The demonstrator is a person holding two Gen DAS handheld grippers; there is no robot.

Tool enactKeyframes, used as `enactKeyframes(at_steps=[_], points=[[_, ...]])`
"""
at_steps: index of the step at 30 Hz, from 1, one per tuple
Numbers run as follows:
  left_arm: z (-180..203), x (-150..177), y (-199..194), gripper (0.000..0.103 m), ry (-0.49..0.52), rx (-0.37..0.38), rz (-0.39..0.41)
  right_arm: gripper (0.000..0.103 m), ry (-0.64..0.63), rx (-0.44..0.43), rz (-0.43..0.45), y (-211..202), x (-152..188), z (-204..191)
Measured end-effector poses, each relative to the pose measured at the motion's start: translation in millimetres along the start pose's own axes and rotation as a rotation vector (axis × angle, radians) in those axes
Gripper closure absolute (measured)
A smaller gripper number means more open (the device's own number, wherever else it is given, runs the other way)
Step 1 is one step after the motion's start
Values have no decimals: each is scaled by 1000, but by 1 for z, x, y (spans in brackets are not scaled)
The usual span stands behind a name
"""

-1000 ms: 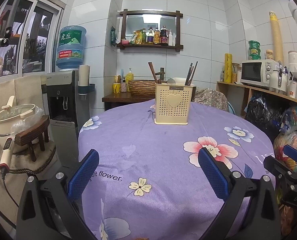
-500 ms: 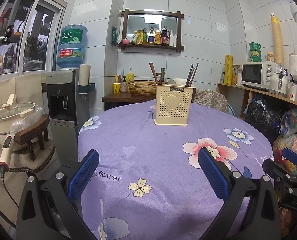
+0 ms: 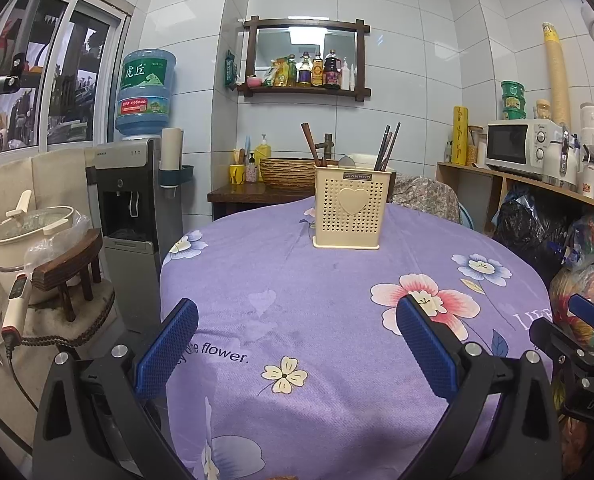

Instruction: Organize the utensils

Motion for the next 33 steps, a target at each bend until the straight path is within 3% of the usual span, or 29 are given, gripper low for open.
enactKeyframes(at_steps=[33], points=[[1,3,1,5,7,-6,-5,6,-1,-3,-7,0,1,1]])
Point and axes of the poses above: each gripper's, at about its wrist camera, not at the fingertips, and y roughly the way its jaws point, z to its right, x to its underside, the point moved 5 cm from there along y, roughly the way its jaws point, and after that the axes turned 15 degrees about z, right-handed, at the moved point
